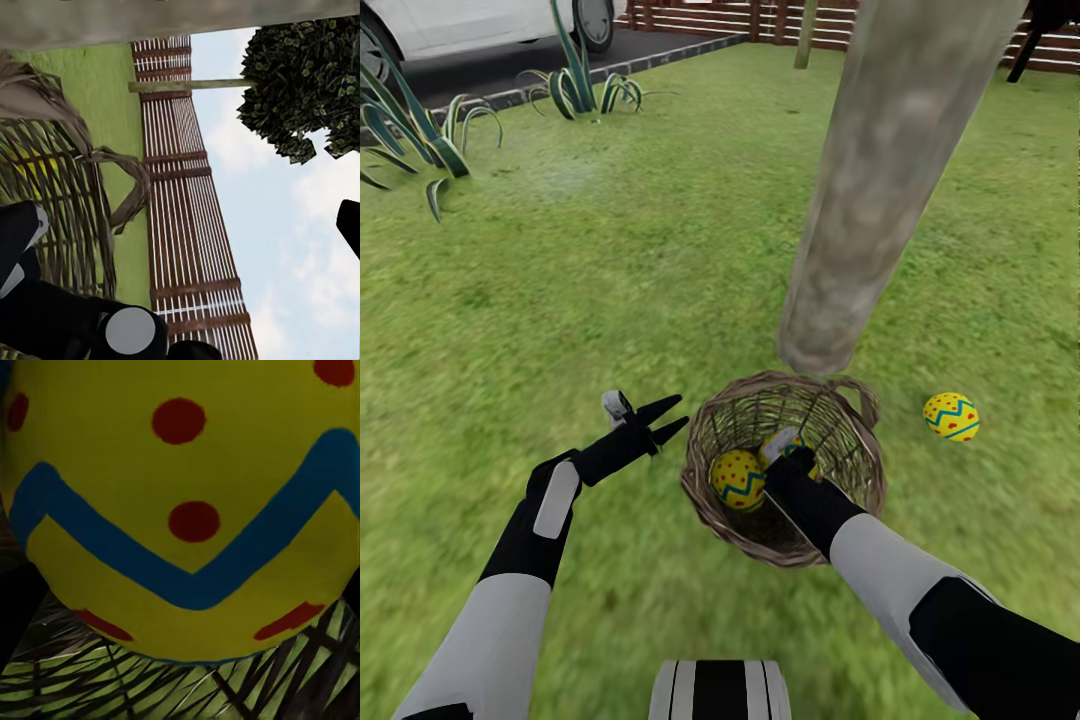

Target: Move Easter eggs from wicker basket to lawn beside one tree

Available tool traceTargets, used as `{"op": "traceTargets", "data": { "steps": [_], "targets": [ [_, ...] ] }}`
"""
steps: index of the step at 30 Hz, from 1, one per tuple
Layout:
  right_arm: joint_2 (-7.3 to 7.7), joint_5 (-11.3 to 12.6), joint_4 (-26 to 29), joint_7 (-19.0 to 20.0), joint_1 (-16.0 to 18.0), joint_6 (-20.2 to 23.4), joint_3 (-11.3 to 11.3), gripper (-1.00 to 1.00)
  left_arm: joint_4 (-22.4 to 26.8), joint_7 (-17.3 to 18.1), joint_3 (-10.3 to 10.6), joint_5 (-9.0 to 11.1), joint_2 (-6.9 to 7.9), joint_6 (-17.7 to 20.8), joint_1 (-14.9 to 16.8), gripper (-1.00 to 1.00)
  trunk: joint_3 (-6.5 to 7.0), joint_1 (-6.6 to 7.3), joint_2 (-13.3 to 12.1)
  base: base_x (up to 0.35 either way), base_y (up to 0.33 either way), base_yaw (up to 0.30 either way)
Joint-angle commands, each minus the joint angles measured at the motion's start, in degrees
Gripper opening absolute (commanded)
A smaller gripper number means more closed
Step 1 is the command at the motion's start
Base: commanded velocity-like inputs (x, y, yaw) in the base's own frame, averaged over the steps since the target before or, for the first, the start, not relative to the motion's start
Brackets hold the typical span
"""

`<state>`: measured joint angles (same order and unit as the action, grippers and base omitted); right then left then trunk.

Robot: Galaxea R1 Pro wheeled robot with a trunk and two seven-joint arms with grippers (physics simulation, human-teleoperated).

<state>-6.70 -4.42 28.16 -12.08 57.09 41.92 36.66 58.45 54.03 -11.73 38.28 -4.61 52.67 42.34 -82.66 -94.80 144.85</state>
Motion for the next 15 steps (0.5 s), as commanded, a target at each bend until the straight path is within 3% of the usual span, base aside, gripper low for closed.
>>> {"op": "traceTargets", "data": {
  "steps": [1,15],
  "targets": [
    [0.02,-0.6,0.1,0.1,0.0,0.4,0.3,-1.0,0.0,0.1,-0.1,-0.1,-0.05,0.2,0.0,1.0,0.19,0.03,0.0,0.0,0.0,0.0],
    [0.2,0.1,-0.1,0.2,0.0,1.4,0.3,-1.0,0.0,0.1,-0.1,-0.1,-0.05,0.2,0.0,1.0,3.29,0.39,-0.2,0.0,0.0,0.0]
  ]
}}
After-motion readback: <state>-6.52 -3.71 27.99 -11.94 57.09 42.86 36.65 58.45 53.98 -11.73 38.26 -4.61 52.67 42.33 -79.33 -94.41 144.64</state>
